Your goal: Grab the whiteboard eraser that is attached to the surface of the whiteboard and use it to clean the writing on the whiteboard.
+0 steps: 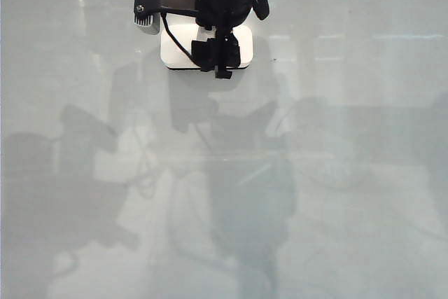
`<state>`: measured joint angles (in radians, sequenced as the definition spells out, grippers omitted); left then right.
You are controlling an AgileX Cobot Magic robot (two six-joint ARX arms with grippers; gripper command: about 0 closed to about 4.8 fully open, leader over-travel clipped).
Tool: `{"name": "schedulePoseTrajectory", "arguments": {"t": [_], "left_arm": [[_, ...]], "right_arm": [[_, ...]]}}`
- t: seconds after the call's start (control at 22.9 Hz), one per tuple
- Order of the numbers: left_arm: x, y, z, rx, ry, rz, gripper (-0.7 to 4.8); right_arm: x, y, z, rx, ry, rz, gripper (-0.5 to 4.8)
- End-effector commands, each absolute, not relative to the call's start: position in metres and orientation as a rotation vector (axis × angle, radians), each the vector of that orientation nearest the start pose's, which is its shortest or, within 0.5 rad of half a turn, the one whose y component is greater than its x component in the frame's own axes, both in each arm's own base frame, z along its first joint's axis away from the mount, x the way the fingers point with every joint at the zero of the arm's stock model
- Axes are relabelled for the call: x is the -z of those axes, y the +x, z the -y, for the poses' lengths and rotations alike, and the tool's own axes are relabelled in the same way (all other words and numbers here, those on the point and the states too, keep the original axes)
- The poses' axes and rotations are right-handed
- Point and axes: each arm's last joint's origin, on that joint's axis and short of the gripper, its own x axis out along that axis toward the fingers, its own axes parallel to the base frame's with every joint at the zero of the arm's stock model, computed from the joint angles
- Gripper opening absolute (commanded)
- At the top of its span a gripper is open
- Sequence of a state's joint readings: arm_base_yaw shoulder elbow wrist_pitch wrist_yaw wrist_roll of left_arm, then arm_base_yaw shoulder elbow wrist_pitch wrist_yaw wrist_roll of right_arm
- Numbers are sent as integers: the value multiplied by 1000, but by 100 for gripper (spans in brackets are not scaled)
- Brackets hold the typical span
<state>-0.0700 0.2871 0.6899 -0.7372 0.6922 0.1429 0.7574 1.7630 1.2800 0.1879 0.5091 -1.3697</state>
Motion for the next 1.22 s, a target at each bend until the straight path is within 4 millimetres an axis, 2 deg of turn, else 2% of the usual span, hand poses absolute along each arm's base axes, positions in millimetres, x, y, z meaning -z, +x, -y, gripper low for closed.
{"name": "schedulePoseTrajectory", "arguments": {"t": [0.04, 0.26, 0.35, 0.48, 0.61, 0.79, 0.83, 0.87, 0.92, 1.05, 1.13, 1.22], "left_arm": [[-303, 52, 22, 780, 38, -251, -3], [-303, 52, 22, 781, 39, -251, -3], [-303, 52, 22, 780, 39, -251, -3], [-303, 52, 22, 780, 39, -251, -2], [-303, 52, 22, 780, 39, -250, -3], [-303, 52, 22, 780, 39, -251, -3], [-303, 52, 22, 780, 39, -250, -2], [-303, 52, 22, 780, 39, -251, -3], [-303, 52, 22, 780, 39, -251, -3], [-303, 52, 22, 780, 39, -250, -3], [-303, 52, 22, 780, 39, -251, -3], [-303, 52, 22, 780, 39, -251, -3]], "right_arm": [[-248, 319, -268, -408, -1545, -94, 210], [-219, 322, -278, -450, -1505, -155, 210], [-214, 321, -279, -453, -1519, -175, 210], [-222, 316, -281, -342, -1536, -207, 210], [-234, 305, -280, -304, -1547, -235, 210], [-280, 279, -274, -211, -1469, -201, 210], [-299, 270, -267, -157, -1398, -198, 210], [-308, 265, -262, -147, -1350, -197, 210], [-329, 253, -249, -128, -1219, -193, 210], [-370, 227, -214, -87, -921, -174, 209], [-399, 210, -173, -58, -694, -107, 205], [-407, 196, -141, -23, -551, -73, 197]]}}
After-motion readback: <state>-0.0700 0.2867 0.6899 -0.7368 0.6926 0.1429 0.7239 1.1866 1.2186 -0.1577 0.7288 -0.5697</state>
